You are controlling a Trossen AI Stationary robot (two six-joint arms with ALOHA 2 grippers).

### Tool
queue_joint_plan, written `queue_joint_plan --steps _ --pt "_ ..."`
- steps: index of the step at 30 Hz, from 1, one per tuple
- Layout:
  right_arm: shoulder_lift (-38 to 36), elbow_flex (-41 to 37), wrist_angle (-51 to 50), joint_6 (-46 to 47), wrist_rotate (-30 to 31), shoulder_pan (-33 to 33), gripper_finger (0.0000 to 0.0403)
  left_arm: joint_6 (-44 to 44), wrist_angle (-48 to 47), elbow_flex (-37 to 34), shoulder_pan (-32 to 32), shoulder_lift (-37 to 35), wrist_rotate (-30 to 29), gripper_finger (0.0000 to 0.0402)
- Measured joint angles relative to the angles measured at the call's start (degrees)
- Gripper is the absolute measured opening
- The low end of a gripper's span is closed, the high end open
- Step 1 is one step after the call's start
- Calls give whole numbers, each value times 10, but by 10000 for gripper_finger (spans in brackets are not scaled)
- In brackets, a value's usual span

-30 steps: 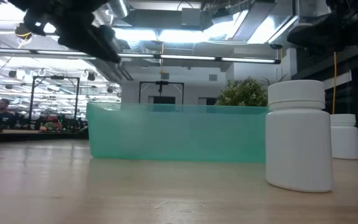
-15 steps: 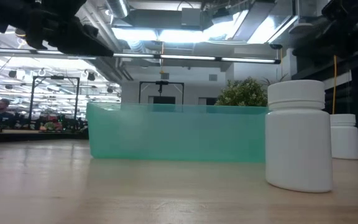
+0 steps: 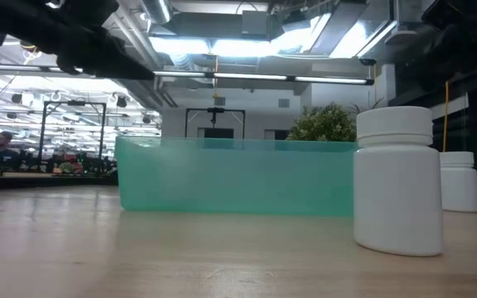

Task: Pick and place pill bottles into a basket
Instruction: Put the white pill bottle into the blue bin

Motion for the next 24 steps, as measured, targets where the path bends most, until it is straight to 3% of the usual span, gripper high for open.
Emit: queue_joint_plan --steps 5,13,19,24 --pt "62 48 -27 3 1 32 1 -1 0 0 0 0 -22 2" --pt "122 116 -111 50 61 88 1 -52 0 0 0 0 -21 8" --pt "153 150 -236 182 120 120 1 -53 8 0 0 0 -22 2" --pt "173 178 -354 302 119 138 0 -55 8 0 0 0 -21 5"
